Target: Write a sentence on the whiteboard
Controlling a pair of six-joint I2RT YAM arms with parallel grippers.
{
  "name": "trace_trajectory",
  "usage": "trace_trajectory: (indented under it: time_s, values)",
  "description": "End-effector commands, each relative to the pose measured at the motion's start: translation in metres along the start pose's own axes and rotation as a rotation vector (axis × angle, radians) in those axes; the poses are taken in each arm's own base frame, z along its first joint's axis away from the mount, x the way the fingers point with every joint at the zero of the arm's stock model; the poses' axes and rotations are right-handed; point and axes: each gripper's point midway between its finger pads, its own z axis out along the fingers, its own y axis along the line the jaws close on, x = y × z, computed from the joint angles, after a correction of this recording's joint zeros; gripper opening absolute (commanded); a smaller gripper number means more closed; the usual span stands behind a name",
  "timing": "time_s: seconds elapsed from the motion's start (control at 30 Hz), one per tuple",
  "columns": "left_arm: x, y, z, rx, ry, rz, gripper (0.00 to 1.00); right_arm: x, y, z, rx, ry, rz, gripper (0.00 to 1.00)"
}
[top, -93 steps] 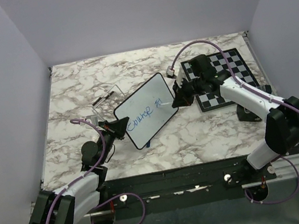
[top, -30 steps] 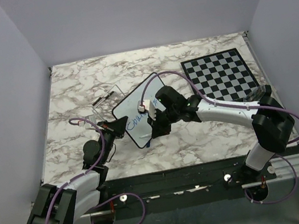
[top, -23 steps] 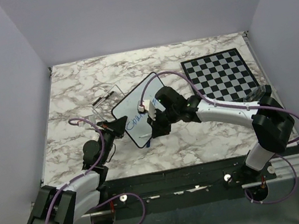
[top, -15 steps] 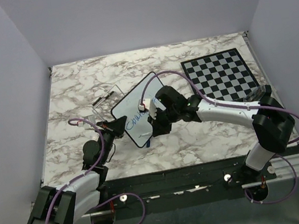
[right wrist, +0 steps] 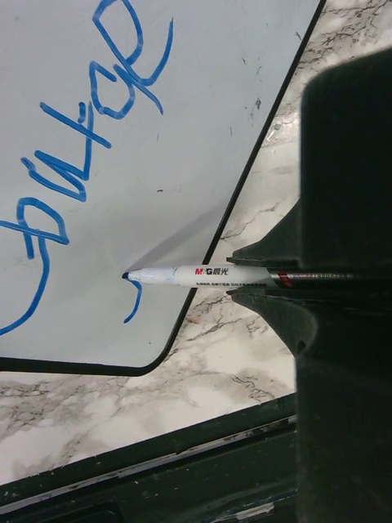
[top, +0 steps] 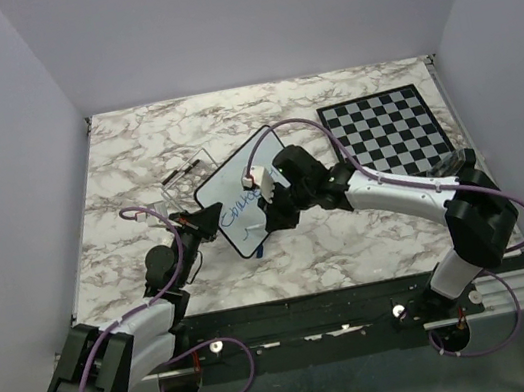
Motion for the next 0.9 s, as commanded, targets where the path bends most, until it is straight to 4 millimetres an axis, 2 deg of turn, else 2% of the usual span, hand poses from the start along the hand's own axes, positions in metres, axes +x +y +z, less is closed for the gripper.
trace_trajectory:
  time_s: [0.0, 0.7, 0.87]
  values:
    - [0.002, 0.0, -0.007, 0.017, -0.013, 0.008, 0.0, -0.018, -0.008, -0.004, 0.033, -0.036, -0.005, 0.01]
    - [0.001, 0.001, -0.007, 0.008, -0.019, 0.011, 0.0, -0.003, 0.024, 0.012, -0.14, 0.031, -0.042, 0.0]
    - [0.0, 0.001, -0.007, 0.007, -0.02, 0.012, 0.0, 0.006, 0.025, 0.016, -0.148, 0.07, -0.04, 0.01]
